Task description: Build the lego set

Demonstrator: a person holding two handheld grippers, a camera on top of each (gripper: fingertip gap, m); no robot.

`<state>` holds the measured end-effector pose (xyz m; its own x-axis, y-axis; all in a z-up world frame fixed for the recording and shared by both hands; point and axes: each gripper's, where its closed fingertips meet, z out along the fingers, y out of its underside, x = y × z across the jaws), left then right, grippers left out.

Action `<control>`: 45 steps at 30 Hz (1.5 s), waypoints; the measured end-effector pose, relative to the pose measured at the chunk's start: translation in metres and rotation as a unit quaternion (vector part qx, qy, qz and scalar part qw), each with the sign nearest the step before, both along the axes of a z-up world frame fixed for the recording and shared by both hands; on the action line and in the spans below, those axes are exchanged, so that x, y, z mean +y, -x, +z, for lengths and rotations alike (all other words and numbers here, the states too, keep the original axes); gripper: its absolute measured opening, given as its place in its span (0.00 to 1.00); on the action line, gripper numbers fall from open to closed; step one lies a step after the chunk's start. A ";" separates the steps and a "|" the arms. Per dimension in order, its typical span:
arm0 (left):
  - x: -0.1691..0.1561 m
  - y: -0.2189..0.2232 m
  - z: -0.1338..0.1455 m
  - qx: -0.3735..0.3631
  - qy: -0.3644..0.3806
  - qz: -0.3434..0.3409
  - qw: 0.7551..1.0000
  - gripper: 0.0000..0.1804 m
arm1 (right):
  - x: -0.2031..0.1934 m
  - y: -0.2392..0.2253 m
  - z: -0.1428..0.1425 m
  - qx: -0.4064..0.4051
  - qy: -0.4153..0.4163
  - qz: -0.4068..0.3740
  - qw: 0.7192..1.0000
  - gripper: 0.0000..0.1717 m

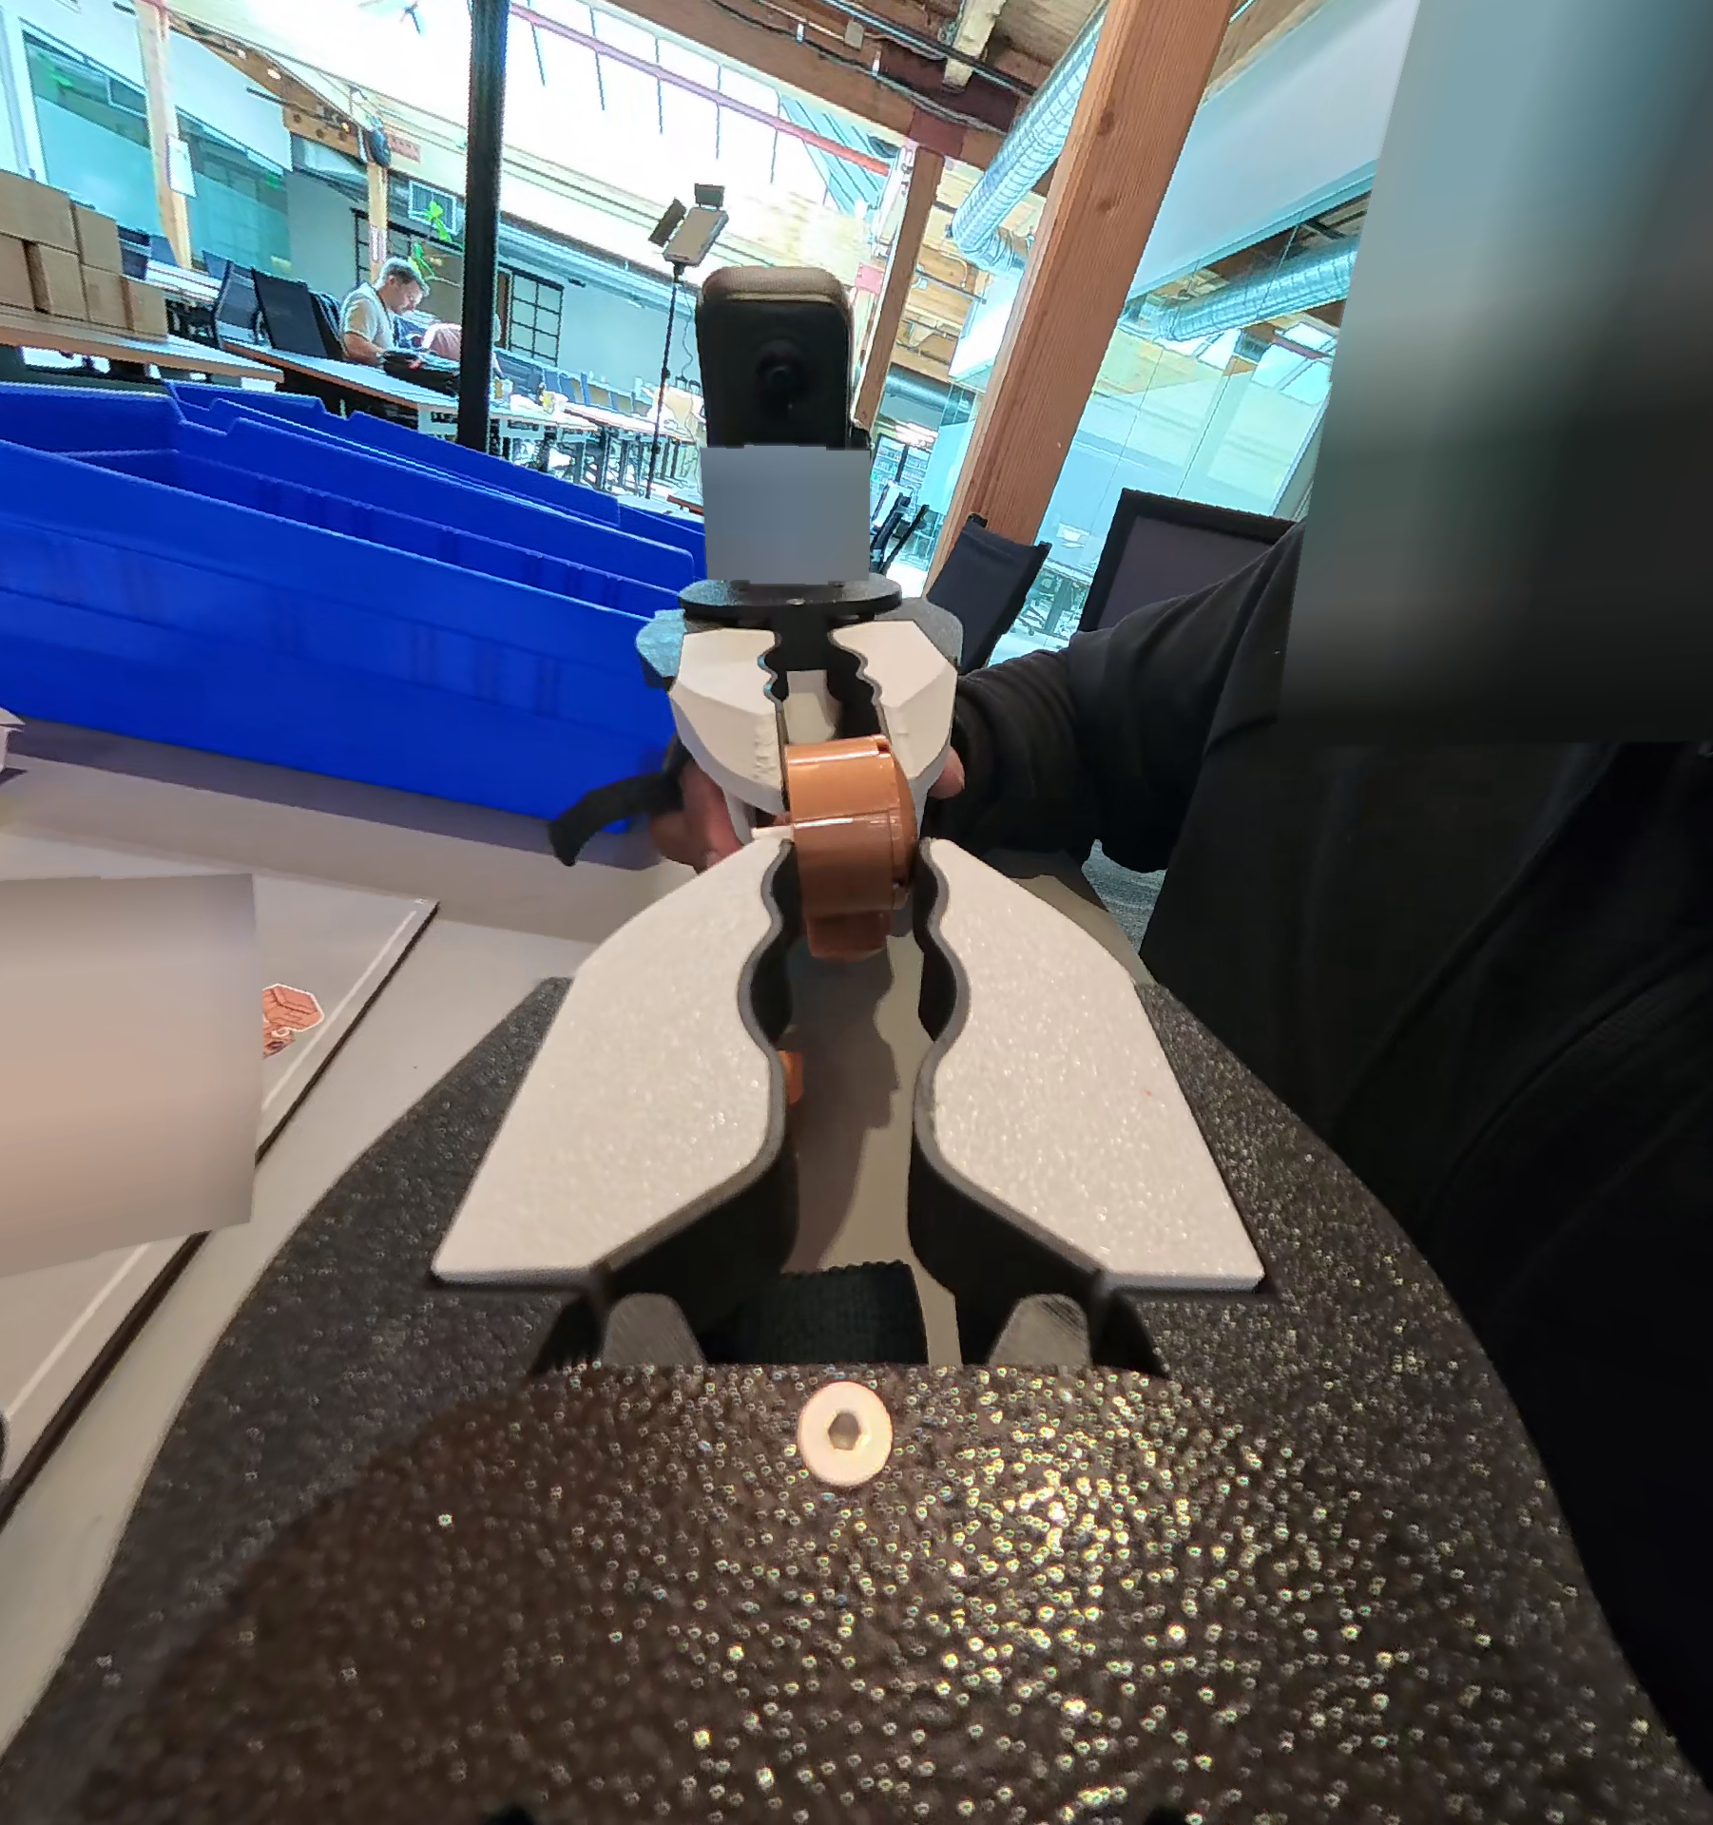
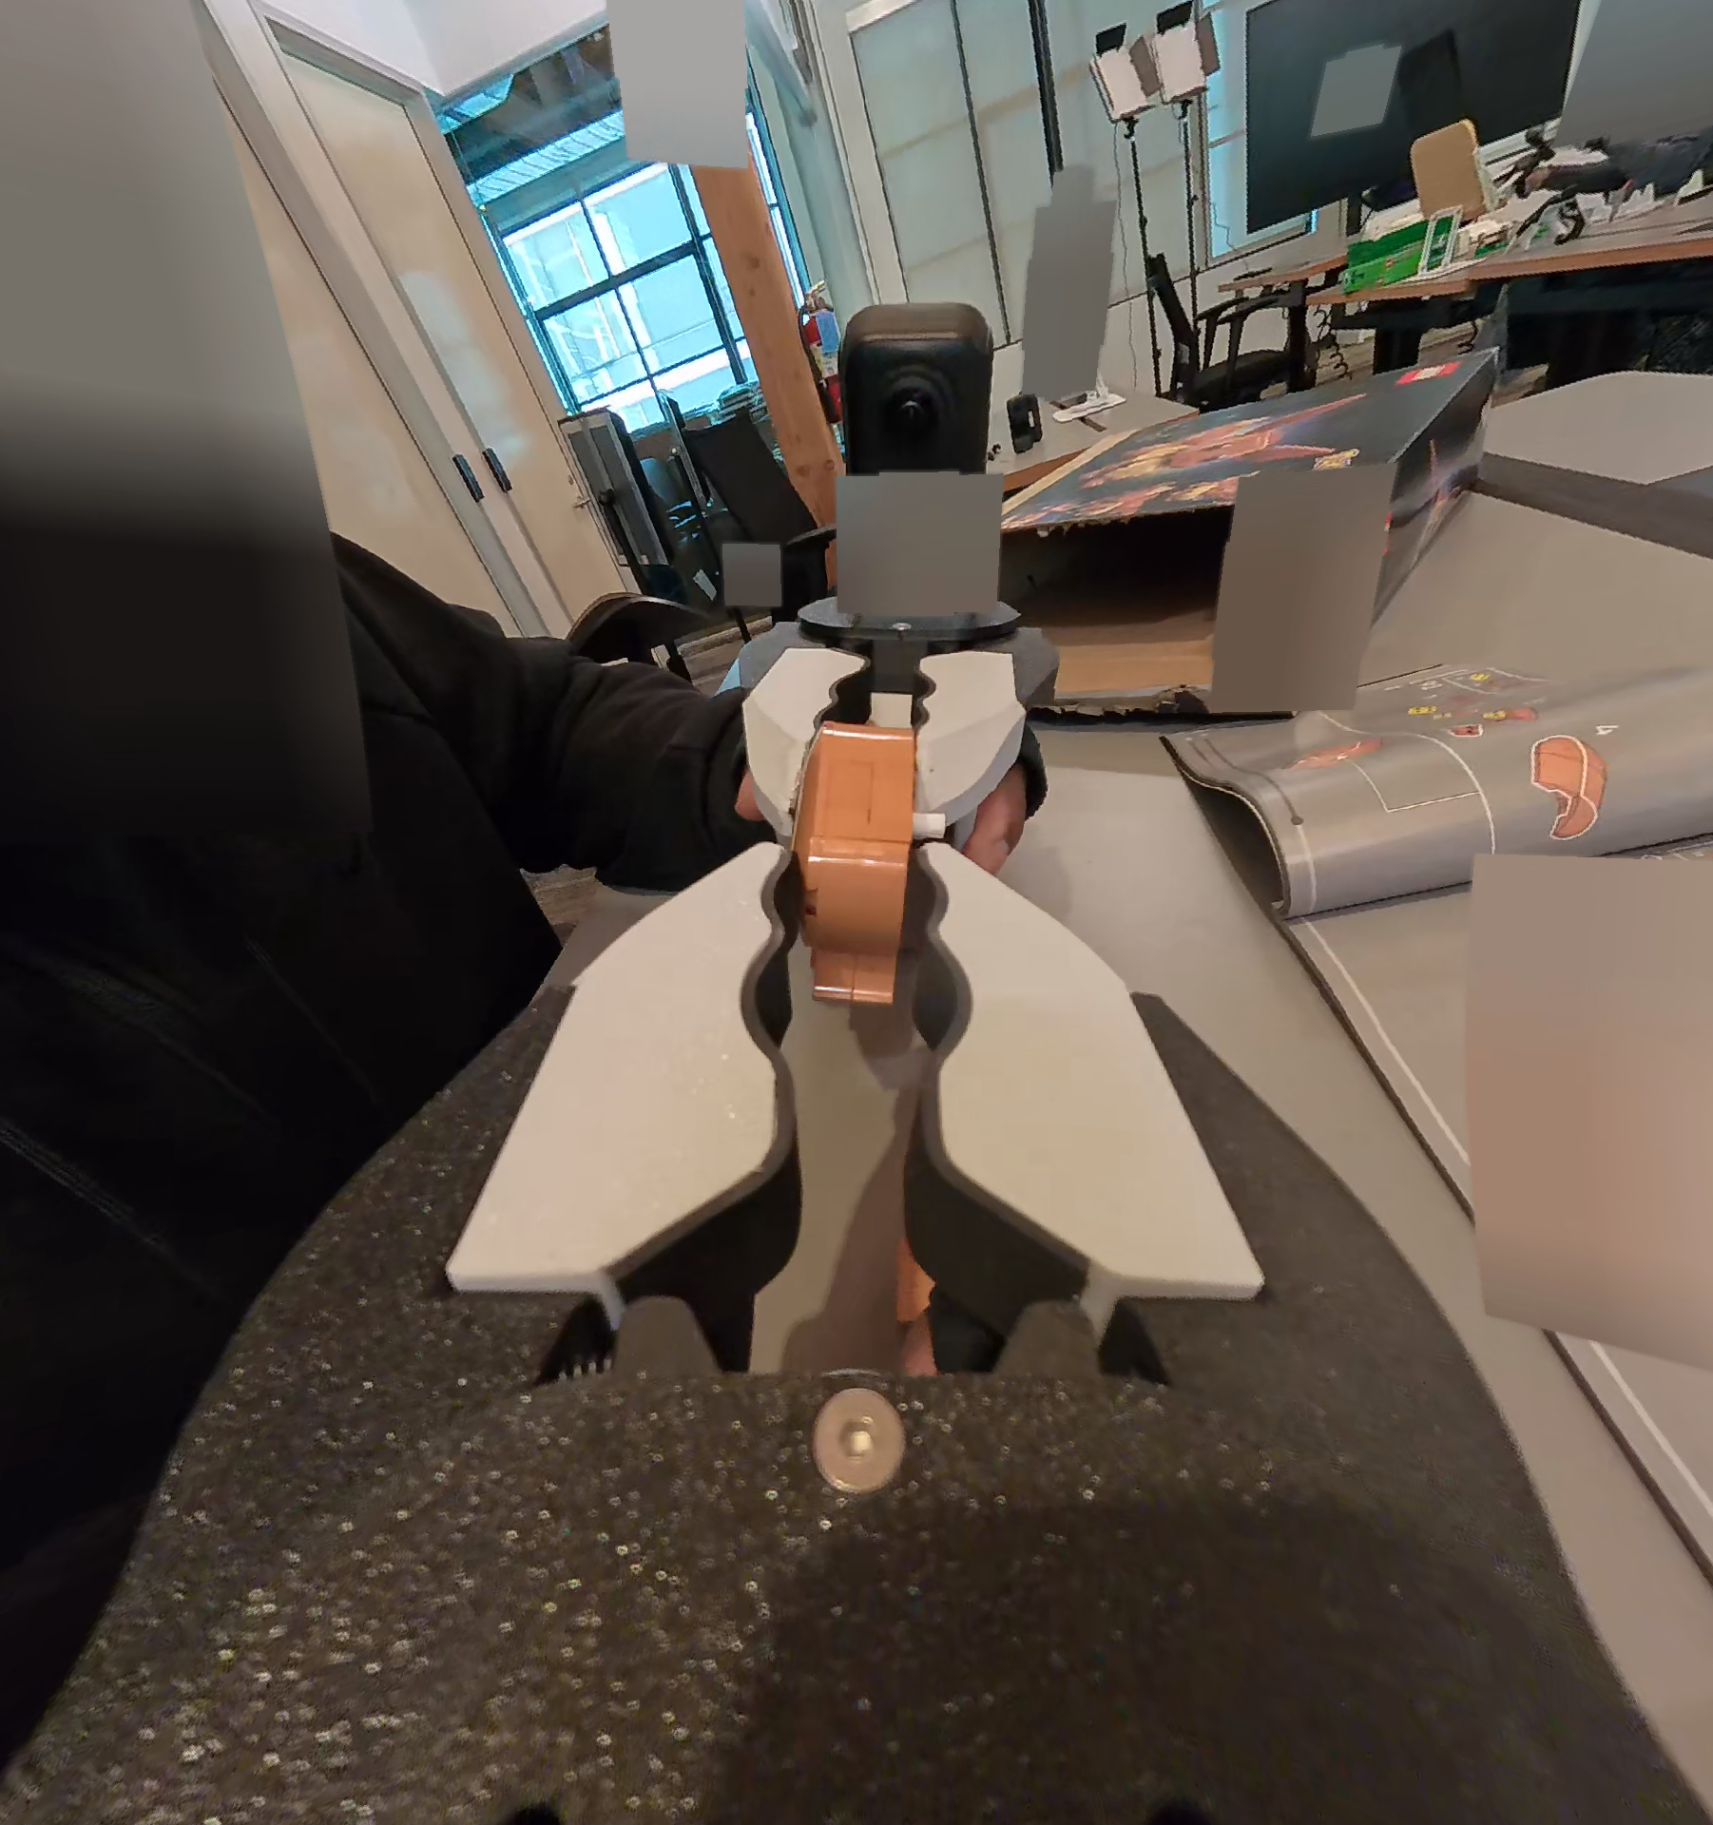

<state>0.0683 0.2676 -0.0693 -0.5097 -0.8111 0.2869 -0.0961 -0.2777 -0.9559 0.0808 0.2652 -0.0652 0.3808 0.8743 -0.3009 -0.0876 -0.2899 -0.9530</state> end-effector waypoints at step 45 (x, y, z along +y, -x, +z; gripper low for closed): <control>0.062 -0.010 -0.021 0.063 -0.108 0.193 0.973 0.12 | 0.055 -0.073 -0.071 -0.387 0.014 -0.311 0.868 0.16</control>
